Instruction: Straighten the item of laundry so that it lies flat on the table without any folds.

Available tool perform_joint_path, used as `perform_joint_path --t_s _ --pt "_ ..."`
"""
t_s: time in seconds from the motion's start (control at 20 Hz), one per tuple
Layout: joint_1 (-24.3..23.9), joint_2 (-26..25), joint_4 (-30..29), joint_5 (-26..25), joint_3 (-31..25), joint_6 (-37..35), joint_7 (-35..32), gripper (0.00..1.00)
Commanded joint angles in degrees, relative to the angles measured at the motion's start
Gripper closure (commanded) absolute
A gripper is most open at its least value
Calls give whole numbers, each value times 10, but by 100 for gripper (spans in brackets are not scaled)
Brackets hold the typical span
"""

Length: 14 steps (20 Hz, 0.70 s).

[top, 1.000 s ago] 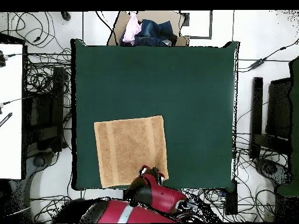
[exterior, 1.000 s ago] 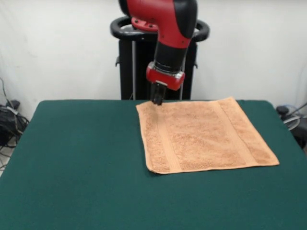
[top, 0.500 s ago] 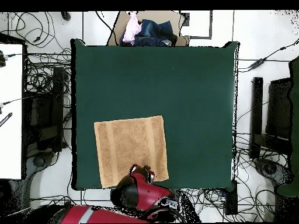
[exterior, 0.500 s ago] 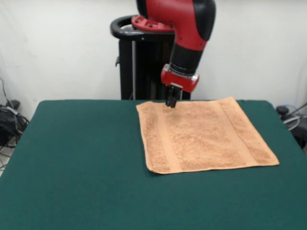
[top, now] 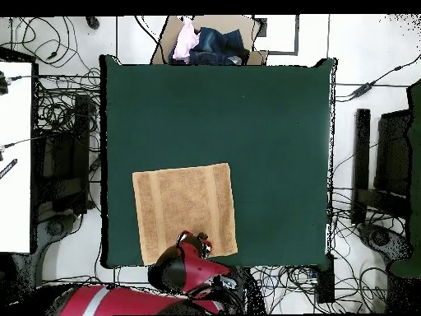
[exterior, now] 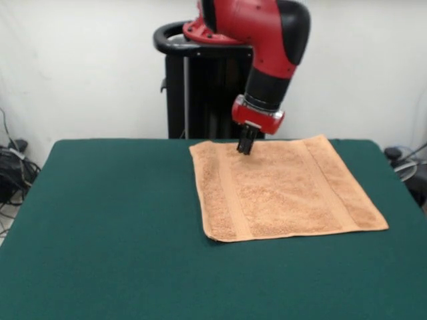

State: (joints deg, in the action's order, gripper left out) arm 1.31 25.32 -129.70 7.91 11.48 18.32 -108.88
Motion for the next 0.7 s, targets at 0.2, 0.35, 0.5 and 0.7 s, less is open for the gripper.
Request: perform_joint_path --t_s 0.2,0.35,0.5,0.7 --pt "47 52 18 93 -24 -81 -131 100" --pt "18 93 10 71 -20 -130 -101 100" --pt "11 139 11 53 8 -194 -67 100" --pt "-31 160 -7 5 2 -189 -46 100"
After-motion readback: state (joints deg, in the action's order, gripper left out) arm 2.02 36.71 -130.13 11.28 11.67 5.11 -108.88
